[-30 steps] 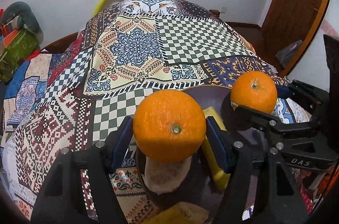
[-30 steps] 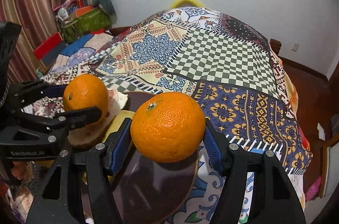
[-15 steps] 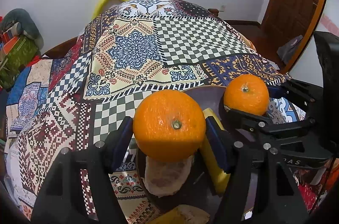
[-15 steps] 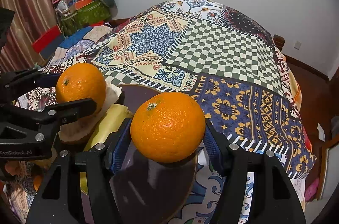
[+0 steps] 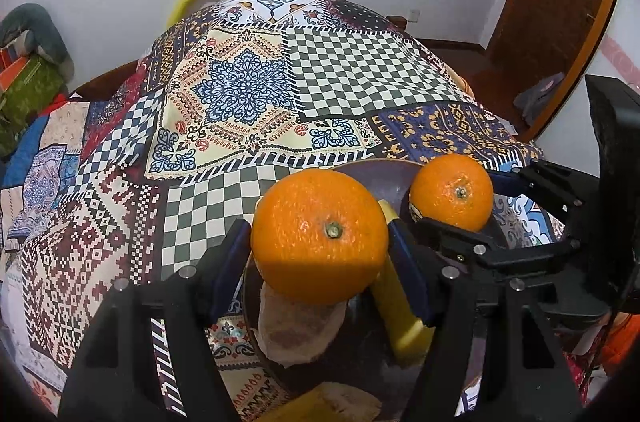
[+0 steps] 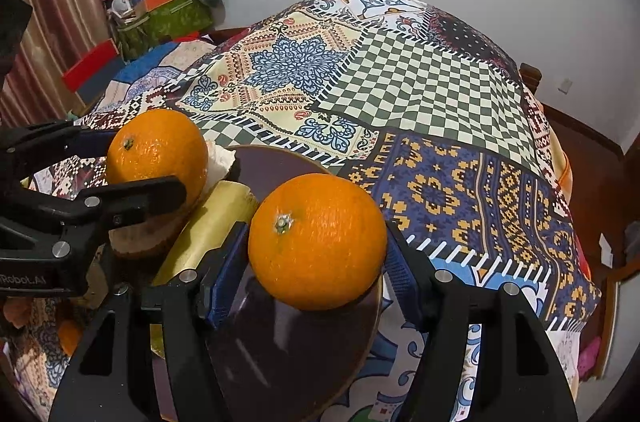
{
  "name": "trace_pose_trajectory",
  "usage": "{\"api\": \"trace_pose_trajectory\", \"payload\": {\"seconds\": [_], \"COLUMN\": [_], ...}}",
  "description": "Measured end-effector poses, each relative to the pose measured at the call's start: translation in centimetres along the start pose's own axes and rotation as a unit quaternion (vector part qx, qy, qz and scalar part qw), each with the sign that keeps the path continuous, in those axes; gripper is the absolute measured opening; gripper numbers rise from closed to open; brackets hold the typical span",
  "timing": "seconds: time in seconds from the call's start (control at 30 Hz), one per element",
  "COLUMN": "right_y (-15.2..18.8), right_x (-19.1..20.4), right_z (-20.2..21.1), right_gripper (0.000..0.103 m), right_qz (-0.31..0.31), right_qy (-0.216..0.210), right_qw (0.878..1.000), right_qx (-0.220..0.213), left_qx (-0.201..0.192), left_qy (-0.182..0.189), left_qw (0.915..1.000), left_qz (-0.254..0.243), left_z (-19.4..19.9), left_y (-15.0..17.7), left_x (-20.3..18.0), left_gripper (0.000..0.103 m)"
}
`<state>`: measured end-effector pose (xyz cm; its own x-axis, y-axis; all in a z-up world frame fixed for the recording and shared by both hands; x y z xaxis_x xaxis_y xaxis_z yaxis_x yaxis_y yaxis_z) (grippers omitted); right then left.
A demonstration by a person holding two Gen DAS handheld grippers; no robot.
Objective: Organize fruits
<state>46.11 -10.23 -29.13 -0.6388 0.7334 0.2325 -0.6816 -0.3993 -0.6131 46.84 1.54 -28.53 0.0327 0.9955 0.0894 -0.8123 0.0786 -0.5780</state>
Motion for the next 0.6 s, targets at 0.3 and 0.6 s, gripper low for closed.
{"api": "trace_pose_trajectory", "payload": {"seconds": [0.3,0.6], "right_y": [0.2,0.5], "right_x": [0.2,0.7], "right_z": [1.1,2.8], "right_gripper": [0.068,0.068], "right_qz": [-0.014,-0.003], "right_qy": [-0.013,0.002], "right_qw": [1.0,1.0], "right_qx": [-0.01,-0.025], "left_qx": [-0.024,-0.033], "left_qy": [-0.002,-0.016], "left_qw": [0.9996,0.9993], "left_qz": [-0.013,-0.008], "left_z": [1.6,2.8], "left_y": [-0.5,-0.4], "left_x": [-0.6,0.3], "left_gripper": [0.072,0.072]}}
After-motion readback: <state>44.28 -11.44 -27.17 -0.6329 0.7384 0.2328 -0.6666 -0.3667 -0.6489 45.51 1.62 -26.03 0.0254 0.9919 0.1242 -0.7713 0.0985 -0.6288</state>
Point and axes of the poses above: each gripper's, at about its wrist camera, not at the fingertips, and z roughly against the way its jaws point, x to its left, y to its underside, the point moved 8 cm from there along -z, roughly the way its jaws point, and after that the axes turned 10 degrees about -y, right-handed, at the moved point
